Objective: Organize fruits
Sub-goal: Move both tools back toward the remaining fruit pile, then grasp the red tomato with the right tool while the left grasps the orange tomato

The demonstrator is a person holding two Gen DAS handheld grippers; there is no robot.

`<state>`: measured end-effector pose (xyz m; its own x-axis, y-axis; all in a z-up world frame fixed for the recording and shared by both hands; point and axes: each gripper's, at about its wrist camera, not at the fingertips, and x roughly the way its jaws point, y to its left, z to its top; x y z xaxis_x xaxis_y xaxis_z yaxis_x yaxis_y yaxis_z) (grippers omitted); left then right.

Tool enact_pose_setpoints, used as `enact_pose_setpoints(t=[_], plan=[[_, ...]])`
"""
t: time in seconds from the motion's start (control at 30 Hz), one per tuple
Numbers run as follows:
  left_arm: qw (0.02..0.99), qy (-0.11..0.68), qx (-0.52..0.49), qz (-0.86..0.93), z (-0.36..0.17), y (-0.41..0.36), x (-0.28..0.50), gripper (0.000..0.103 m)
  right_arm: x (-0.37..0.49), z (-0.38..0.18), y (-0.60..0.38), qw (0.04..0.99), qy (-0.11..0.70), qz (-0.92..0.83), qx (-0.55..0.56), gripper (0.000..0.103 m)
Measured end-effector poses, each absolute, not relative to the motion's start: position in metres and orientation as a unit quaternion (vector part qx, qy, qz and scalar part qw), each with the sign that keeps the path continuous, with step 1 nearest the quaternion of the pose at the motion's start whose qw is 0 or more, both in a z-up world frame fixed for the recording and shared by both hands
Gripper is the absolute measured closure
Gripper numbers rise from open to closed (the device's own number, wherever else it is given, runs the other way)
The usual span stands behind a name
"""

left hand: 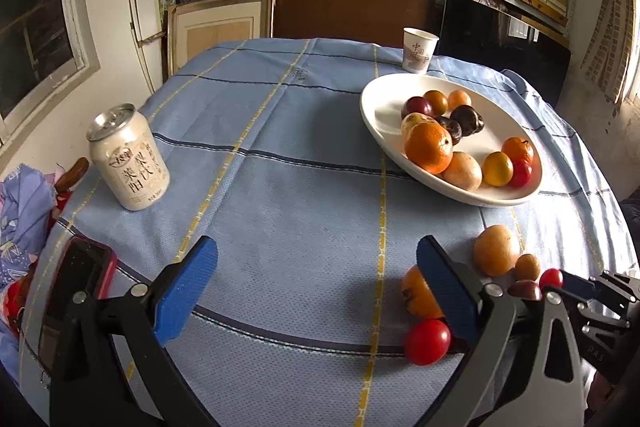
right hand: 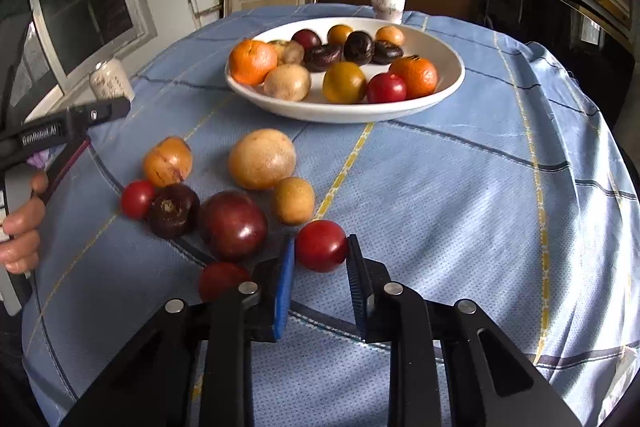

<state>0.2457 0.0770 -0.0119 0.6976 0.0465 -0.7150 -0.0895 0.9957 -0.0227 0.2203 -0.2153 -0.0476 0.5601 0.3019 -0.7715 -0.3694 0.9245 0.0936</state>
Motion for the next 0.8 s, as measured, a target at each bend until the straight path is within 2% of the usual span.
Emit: enact_pose_setpoints(t=[0.17, 0.23, 0.3, 0.43, 0.47, 0.53, 0.6, 0.8], plan=[[0.913, 0.406, -0.034, -0.004, -0.02, 0.068, 0.249, 0.006, 0.224, -0.044, -0.226, 0.887, 0.427, 0.177, -0.011, 0.077], [0.91, 0.414, -0.029, -0.026, -0.023, 0.06, 0.25, 0.015, 0.225, -0.044, -0.227, 0.887, 0.428, 0.173, -0.01, 0.077], [0.902, 0.428, -0.018, -0.053, -0.029, 0.05, 0.252, 0.029, 0.225, -0.044, -0.227, 0.887, 0.428, 0.174, -0.007, 0.077], [0.899, 0.431, -0.009, -0.078, -0.034, 0.038, 0.251, 0.033, 0.224, -0.043, -0.226, 0.887, 0.427, 0.175, -0.009, 0.077], [0.897, 0.432, -0.01, -0.092, -0.034, 0.035, 0.25, 0.042, 0.224, -0.042, -0.226, 0.888, 0.425, 0.176, -0.008, 0.077], [0.895, 0.434, -0.011, -0.107, -0.036, 0.031, 0.25, 0.045, 0.223, -0.041, -0.226, 0.888, 0.424, 0.177, -0.007, 0.077], [0.894, 0.434, -0.003, -0.112, -0.038, 0.026, 0.25, 0.054, 0.222, -0.04, -0.226, 0.888, 0.423, 0.179, -0.008, 0.077], [0.884, 0.448, -0.014, -0.13, -0.046, 0.019, 0.258, 0.057, 0.221, -0.039, -0.225, 0.889, 0.421, 0.179, -0.008, 0.077]])
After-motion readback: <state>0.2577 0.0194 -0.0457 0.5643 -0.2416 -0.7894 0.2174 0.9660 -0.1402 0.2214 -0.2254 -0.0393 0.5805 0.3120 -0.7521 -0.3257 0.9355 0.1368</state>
